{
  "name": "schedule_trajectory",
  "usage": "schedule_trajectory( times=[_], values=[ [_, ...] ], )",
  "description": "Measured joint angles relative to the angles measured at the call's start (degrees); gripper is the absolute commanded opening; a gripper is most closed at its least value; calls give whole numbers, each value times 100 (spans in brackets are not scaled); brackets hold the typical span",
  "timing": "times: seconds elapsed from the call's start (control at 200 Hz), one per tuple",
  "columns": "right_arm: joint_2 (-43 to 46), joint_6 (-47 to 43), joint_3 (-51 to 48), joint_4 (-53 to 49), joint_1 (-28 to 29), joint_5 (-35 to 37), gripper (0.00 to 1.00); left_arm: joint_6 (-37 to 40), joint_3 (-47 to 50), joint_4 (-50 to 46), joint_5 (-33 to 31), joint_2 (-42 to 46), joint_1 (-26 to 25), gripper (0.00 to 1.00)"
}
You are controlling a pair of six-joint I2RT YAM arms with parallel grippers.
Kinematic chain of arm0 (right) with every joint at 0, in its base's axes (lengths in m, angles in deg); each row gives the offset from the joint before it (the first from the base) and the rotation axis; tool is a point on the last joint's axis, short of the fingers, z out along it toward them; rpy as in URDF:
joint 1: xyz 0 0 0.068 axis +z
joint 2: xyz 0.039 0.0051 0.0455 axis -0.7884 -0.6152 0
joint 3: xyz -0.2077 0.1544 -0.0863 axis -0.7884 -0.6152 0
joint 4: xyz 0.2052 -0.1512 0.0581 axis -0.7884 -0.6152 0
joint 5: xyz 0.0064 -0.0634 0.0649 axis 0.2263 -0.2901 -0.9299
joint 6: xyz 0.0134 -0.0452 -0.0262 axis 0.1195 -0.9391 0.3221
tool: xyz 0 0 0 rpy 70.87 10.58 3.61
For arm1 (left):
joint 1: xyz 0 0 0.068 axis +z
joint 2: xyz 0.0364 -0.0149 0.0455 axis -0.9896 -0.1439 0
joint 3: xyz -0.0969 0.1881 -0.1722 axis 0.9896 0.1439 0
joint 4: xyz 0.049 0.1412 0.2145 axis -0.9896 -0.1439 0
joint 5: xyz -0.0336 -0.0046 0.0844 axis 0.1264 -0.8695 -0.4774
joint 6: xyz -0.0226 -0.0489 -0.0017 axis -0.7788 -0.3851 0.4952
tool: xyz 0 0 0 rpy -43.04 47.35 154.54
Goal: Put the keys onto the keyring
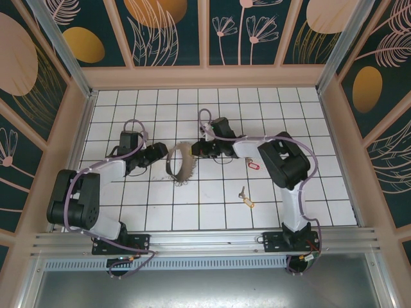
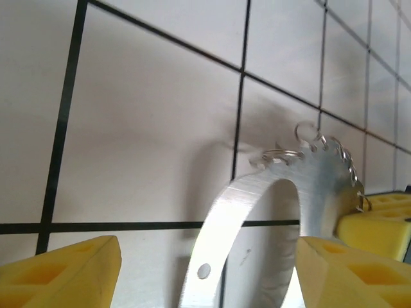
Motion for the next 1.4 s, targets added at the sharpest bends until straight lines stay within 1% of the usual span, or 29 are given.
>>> schedule_trajectory(
  times=[0.105, 0.2, 0.38, 0.52, 0.666, 0.756, 0.856, 1.061, 1.166, 1.236, 1.301, 1.381, 1.401],
  values=[
    [485, 295, -516, 560, -275, -127, 5, -306, 7, 289, 192, 175, 0, 76],
    [951, 568, -859, 1134, -535, -240, 5, -616, 0, 680, 492, 284, 0, 78],
    [1716, 997, -1231, 1952, -979, -398, 5, -1121, -251, 1342, 1119, 297, -11, 80],
    [2092, 1097, -1276, 2124, -1091, -422, 5, -1392, -557, 1788, 1506, 302, -79, 81],
    [2339, 1165, -1309, 2192, -1091, -426, 5, -1561, -772, 2140, 1773, 439, -238, 86],
    [2420, 1224, -1346, 2253, -1091, -426, 5, -1580, -866, 2260, 1873, 520, -341, 85],
    [2468, 1314, -1368, 2350, -1091, -426, 5, -1596, -1012, 2302, 1989, 520, -483, 81],
    [2533, 1462, -1399, 2522, -1091, -476, 5, -1613, -1073, 2334, 2076, 514, -721, 64],
    [2544, 1499, -1421, 2562, -1091, -520, 5, -1613, -1075, 2347, 2072, 511, -721, 48],
    [2551, 1506, -1443, 2575, -1091, -538, 6, -1611, -1078, 2367, 2072, 511, -721, 33],
    [2551, 1504, -1447, 2577, -1091, -535, 8, -1648, -1082, 2400, 2070, 511, -721, 15],
    [2621, 1502, -1495, 2581, -1091, -531, 14, -1617, -1086, 2411, 2074, 511, -710, 0],
    [2662, 1486, -1517, 2570, -1088, -501, 15, -1628, -1091, 2409, 2081, 511, -710, 0]
  ],
)
